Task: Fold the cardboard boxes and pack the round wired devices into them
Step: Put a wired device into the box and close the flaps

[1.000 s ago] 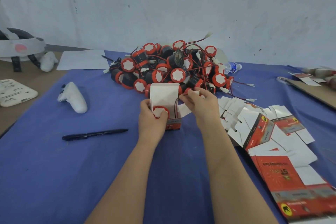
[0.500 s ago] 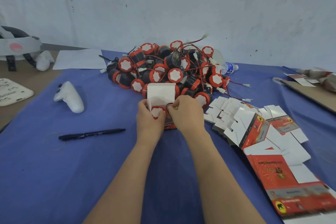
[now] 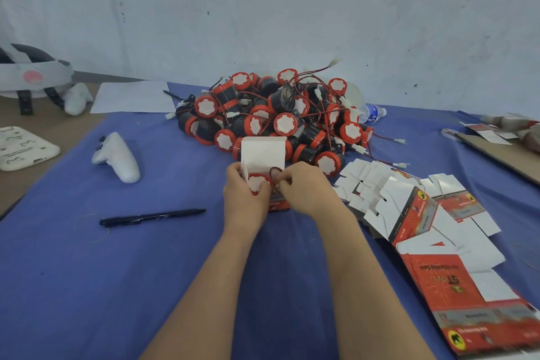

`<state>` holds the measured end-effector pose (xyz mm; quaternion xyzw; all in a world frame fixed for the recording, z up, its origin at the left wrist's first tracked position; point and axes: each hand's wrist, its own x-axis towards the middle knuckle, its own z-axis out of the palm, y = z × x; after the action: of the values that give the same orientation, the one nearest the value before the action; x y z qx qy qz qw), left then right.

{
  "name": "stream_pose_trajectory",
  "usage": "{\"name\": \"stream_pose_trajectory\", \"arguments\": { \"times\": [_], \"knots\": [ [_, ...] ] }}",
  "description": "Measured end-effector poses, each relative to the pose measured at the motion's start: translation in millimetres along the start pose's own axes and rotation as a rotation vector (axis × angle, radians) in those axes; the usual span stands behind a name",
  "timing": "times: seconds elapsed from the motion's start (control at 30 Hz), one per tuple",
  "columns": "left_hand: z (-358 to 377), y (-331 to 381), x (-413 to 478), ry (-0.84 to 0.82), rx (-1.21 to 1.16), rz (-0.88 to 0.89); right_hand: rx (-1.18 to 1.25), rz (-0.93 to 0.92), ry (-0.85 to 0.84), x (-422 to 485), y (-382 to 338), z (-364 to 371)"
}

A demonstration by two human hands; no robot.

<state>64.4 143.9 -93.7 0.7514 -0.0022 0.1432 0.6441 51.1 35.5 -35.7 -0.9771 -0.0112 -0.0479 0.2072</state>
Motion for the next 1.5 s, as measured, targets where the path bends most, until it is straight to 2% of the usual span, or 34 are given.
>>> {"name": "stream_pose_trajectory", "arguments": {
  "times": [0.1, 0.37, 0.53, 0.67, 0.77, 0.93, 1.07, 1.3, 1.4, 1.5],
  "knots": [
    [0.0, 0.4, -0.1, -0.005, 0.001, 0.001, 0.01, -0.018, -0.071, 0.7, 0.6, -8.2],
    [0.6, 1.3, -0.3, -0.006, 0.034, 0.002, -0.025, -0.026, -0.075, 4.5, -0.7, -11.7],
    [-0.4, 0.9, -0.3, -0.011, 0.032, -0.01, -0.213, -0.073, -0.175, 11.8, -8.7, -18.2],
    [-0.1, 1.6, -0.3, -0.013, 0.021, -0.028, -0.251, -0.014, -0.249, 20.6, -10.8, -23.4],
    [0.2, 2.3, -0.3, -0.014, 0.022, -0.031, -0.243, -0.043, -0.277, 23.3, -8.9, -27.7],
    [-0.4, 1.1, -0.3, 0.0, 0.025, -0.021, -0.053, -0.094, -0.18, 18.5, 6.3, -24.2],
    [1.1, 0.9, -0.5, -0.001, 0.019, -0.016, 0.082, -0.127, 0.004, 16.5, 10.6, -21.6],
    [1.9, -1.1, 0.4, 0.0, 0.031, -0.021, 0.254, 0.055, 0.205, 15.5, 0.9, -2.2],
    [2.0, -1.6, 0.7, 0.002, 0.036, -0.014, 0.295, 0.097, 0.199, 17.2, -7.0, 4.9],
    [2.7, -1.4, 1.2, 0.0, 0.023, -0.02, 0.157, 0.104, 0.165, 20.6, -12.5, 3.9]
  ]
}}
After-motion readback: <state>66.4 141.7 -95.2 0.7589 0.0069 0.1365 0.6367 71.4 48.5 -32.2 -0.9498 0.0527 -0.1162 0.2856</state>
